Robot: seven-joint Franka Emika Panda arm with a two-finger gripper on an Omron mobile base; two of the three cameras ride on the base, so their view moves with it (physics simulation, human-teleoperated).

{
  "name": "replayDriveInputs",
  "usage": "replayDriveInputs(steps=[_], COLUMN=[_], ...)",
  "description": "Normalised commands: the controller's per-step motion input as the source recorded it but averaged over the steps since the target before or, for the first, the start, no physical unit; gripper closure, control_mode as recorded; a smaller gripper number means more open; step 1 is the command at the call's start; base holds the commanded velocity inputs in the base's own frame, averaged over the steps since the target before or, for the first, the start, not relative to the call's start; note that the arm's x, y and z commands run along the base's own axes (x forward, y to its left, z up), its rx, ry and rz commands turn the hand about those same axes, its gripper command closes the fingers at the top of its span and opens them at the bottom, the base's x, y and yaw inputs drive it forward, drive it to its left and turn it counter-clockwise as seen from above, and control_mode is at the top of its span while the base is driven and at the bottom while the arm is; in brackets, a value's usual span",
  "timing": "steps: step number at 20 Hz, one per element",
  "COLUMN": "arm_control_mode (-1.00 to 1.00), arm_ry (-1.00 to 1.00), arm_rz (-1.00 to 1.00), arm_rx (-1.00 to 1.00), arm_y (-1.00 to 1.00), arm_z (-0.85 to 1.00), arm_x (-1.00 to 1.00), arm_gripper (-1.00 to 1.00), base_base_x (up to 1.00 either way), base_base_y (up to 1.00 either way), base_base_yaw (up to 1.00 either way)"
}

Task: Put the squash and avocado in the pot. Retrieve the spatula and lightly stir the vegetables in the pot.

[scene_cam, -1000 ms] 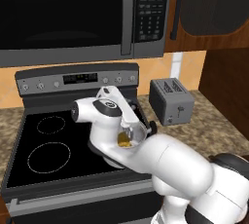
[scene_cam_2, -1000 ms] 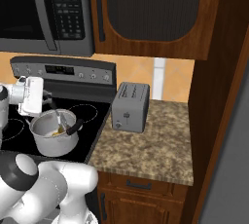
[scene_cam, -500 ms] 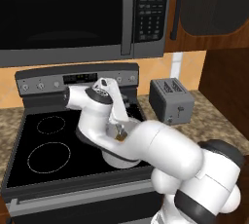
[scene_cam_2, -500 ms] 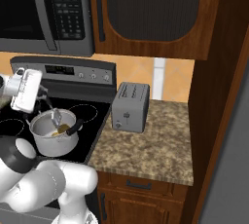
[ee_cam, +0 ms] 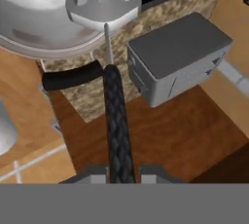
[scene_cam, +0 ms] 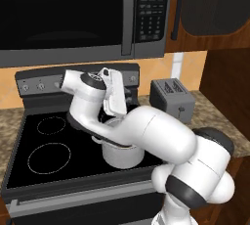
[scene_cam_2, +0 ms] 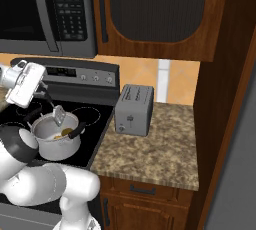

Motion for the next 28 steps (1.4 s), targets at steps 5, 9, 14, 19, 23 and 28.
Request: replayDriveInputs(steps=[5, 9, 14, 19, 23, 28], arm_control_mode=[-1.0, -1.0, -1.0, -1.0, -1.0, -1.0], arm_ry=[0.0, 0.01, 0.04, 0.03, 0.1, 0.11], arm_rz=[-0.14, -0.1, -0.02, 0.05, 0.22, 0.25], arm_rx=[0.0, 0.0, 0.0, 0.0, 0.0, 0.0], arm_y=[0.0, -0.05, -0.1, -0.01, -0.08, -0.21], arm_z=[-0.37, -0.16, 0.0, 0.0, 0.0, 0.0], arm_x=[-0.26, -0.2, -0.01, -0.07, -0.31, -0.13], arm_gripper=[1.0, 1.0, 1.0, 1.0, 1.0, 1.0], base_base_x=[0.0, 0.0, 0.0, 0.0, 0.0, 0.0], base_base_y=[0.0, 0.0, 0.0, 0.0, 0.0, 0.0], base_base_yaw=[0.0, 0.0, 0.0, 0.0, 0.0, 0.0])
